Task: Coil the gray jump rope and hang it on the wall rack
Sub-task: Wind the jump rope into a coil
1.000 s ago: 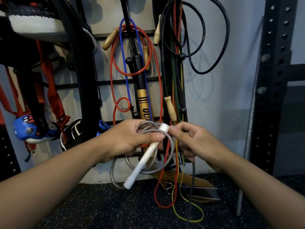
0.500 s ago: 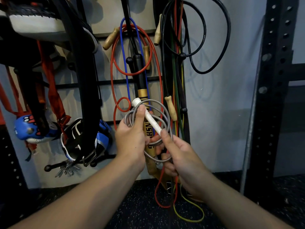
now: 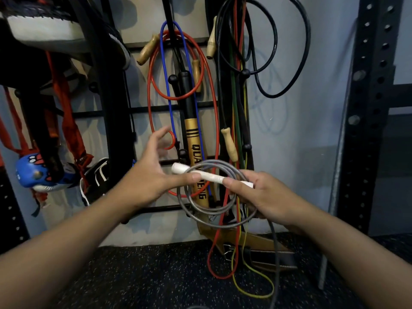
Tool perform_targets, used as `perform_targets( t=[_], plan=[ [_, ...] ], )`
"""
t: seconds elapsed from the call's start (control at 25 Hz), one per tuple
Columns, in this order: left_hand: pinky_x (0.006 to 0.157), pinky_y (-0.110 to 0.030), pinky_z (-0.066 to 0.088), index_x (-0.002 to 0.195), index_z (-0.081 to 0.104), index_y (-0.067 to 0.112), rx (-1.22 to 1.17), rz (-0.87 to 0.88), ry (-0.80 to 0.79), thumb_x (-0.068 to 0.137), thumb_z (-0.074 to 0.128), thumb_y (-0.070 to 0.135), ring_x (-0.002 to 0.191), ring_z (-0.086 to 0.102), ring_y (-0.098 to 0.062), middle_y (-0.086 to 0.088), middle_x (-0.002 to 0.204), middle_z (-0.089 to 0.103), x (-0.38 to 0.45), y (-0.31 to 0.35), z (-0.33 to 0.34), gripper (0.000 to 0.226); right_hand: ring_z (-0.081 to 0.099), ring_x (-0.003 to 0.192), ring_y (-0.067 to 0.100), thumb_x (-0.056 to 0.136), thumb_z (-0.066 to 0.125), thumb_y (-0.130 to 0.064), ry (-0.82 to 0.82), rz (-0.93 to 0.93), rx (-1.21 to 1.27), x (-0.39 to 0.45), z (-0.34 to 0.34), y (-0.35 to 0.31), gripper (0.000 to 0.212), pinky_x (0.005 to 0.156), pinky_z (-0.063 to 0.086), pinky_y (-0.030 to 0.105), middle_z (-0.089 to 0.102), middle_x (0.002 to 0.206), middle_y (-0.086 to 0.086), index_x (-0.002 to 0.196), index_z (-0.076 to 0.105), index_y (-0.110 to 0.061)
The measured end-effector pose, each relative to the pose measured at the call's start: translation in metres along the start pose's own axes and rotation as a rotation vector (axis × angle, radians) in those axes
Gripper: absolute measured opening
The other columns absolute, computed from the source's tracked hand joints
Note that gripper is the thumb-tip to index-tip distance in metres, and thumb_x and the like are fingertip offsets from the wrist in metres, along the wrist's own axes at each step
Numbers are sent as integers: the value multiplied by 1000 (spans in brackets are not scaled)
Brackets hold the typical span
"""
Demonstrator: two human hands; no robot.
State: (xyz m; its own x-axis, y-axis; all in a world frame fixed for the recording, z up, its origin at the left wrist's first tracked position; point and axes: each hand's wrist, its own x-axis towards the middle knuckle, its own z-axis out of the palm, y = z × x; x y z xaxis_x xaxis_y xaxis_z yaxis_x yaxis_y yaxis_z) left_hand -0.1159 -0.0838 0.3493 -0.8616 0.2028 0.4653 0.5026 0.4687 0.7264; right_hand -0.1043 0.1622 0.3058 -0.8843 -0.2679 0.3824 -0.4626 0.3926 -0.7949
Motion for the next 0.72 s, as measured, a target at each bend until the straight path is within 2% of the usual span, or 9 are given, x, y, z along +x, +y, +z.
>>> perform_targets(
  t=[0.08, 0.16, 0.24, 0.32, 0.4, 0.48, 0.56, 0.64, 0.72],
  plan=[
    [116, -32, 30, 155, 25, 45, 363, 150, -216, 57, 81, 64, 142, 35, -1, 19, 157, 39, 7, 24, -8, 114, 47, 55, 6, 95, 59, -52, -70, -35, -115, 3, -5, -3, 33, 54, 39, 24, 55, 60, -9, 93, 71, -22],
    [111, -27, 37, 152, 36, 39, 557, 148, -473, 61, 75, 69, 132, 47, -2, 19, 148, 51, 18, 45, 1, 103, 54, 63, 10, 94, 60, -54, -123, -64, -143, 7, -7, -9, 39, 61, 43, 27, 63, 71, 1, 101, 74, -17],
    [93, -28, 53, 133, 57, 27, 586, 116, -645, 74, 73, 64, 106, 65, -10, 7, 123, 69, 28, 53, 16, 71, 49, 58, 2, 93, 61, -50, -152, -81, -155, 8, -10, -16, 41, 55, 39, 18, 59, 66, -7, 100, 74, -12],
    [72, -29, 56, 109, 67, 11, 436, 60, -761, 86, 72, 50, 77, 68, -16, -2, 90, 73, 33, 49, 28, 45, 45, 57, 2, 91, 58, -53, -167, -101, -198, 7, -14, -20, 47, 53, 36, 16, 56, 66, -9, 98, 73, -9],
    [55, -25, 47, 96, 62, -4, 343, 26, -789, 91, 69, 44, 56, 53, -14, -1, 66, 56, 33, 42, 31, 49, 45, 60, 6, 88, 55, -59, -179, -103, -196, 5, -15, -18, 56, 55, 36, 19, 54, 69, -4, 98, 73, -7],
    [51, -22, 35, 90, 60, -4, 348, 46, -782, 93, 63, 48, 52, 39, -11, 3, 62, 43, 30, 37, 29, 52, 42, 54, 4, 87, 55, -61, -166, -62, -94, 3, -14, -15, 53, 52, 35, 18, 50, 61, -10, 97, 71, -11],
    [52, -22, 37, 88, 65, 4, 455, 109, -753, 92, 56, 56, 54, 43, -10, 4, 64, 48, 28, 35, 24, 53, 42, 51, 6, 89, 57, -59, -145, -28, -10, 3, -17, -16, 44, 48, 32, 18, 51, 59, -10, 101, 69, -18],
    [59, -24, 43, 92, 67, 11, 525, 169, -698, 87, 51, 62, 60, 49, -11, 2, 71, 56, 24, 32, 18, 54, 43, 50, 10, 90, 60, -58, -106, -28, -21, 3, -25, -17, 41, 47, 34, 19, 51, 59, -6, 94, 73, -19],
    [54, -22, 41, 89, 64, 15, 298, 122, -585, 85, 51, 60, 57, 46, -11, 5, 68, 53, 21, 26, 13, 47, 43, 52, 16, 87, 57, -64, -40, -13, 15, 1, -34, -14, 47, 52, 41, 27, 47, 58, -3, 84, 78, -22]
  ],
)
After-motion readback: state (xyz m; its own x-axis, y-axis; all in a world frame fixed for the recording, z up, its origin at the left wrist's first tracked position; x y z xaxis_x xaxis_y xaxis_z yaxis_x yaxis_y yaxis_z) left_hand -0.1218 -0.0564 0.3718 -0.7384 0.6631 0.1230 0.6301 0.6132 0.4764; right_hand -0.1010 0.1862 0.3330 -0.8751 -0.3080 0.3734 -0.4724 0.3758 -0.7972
